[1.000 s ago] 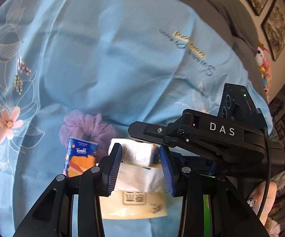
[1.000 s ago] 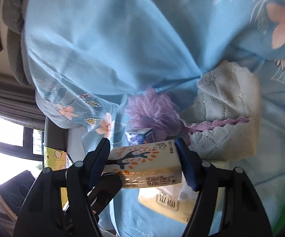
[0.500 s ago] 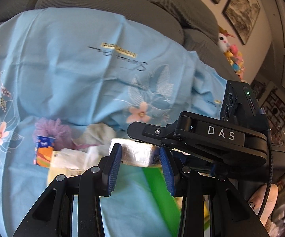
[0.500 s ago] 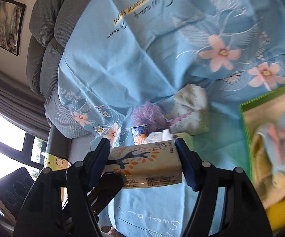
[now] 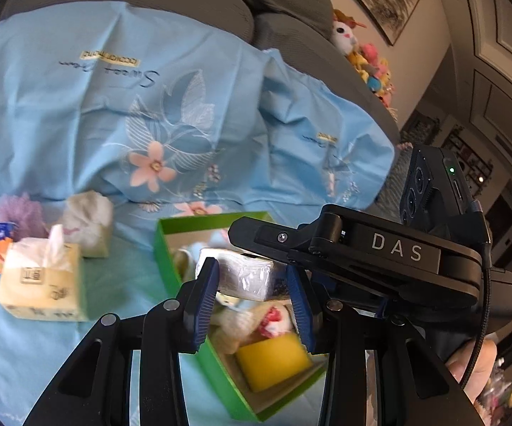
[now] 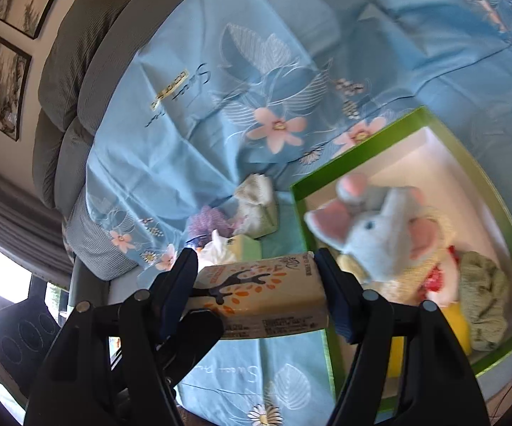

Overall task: Organize soft objects
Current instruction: 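Lift the tissue pack and carry it toward the green box, then lower the tree-printed pack into the green box and open the right tool, then move the right tool away from the box to the blue Tempo pack, then close the right tool on the blue Tempo tissue pack, then lift the Tempo pack and carry it over the green box, then lower the Tempo pack into the box and open the right tool, then move the right tool to the purple mesh bath puff and grasp it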

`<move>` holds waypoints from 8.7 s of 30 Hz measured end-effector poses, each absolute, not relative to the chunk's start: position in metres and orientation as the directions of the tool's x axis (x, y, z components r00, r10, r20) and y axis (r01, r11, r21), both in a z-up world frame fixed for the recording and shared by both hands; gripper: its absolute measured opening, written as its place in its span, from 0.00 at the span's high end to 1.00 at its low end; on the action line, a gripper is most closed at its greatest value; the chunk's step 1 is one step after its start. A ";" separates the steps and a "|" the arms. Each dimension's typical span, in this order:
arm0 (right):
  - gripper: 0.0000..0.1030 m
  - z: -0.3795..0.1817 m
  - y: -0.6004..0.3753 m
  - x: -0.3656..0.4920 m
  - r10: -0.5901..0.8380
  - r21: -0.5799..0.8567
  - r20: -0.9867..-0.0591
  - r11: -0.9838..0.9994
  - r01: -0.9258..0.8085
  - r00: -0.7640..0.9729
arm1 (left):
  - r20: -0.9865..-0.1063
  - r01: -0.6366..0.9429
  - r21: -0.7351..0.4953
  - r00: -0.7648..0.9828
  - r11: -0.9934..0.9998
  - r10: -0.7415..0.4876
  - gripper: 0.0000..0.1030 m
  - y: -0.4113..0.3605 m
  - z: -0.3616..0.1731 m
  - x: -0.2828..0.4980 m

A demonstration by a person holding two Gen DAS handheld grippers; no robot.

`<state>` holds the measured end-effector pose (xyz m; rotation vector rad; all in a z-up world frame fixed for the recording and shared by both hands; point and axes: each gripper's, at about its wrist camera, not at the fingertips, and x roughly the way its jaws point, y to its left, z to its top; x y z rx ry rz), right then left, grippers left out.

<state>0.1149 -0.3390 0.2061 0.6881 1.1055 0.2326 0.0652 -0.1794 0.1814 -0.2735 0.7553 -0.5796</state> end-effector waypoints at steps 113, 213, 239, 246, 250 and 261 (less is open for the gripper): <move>0.43 0.074 -0.027 0.268 0.471 0.461 -0.879 0.879 -0.121 0.072 | -0.733 -0.138 -0.502 0.592 0.854 -0.335 0.50 0.095 0.023 0.181; 0.49 0.173 -0.437 0.043 0.178 0.483 -0.784 0.776 0.405 0.595 | -0.666 0.488 -0.524 0.276 0.698 -0.693 0.62 -0.298 0.110 0.068; 0.23 0.176 -0.414 0.056 0.157 0.437 -0.789 0.823 0.363 0.595 | -0.640 0.449 -0.539 0.332 0.713 -0.693 0.62 -0.254 0.122 0.065; 0.15 0.199 -0.383 0.059 0.163 0.427 -0.766 0.852 0.303 0.622 | -0.612 0.410 -0.526 0.425 0.745 -0.667 0.47 -0.198 0.144 0.065; 0.13 0.209 -0.356 0.063 0.185 0.424 -0.755 0.870 0.253 0.629 | -0.604 0.366 -0.510 0.492 0.779 -0.627 0.38 -0.158 0.153 0.066; 0.03 0.204 -0.250 0.108 0.348 0.451 -0.748 0.891 0.049 0.565 | -0.642 0.056 -0.452 0.672 0.890 -0.369 0.28 -0.007 0.139 0.071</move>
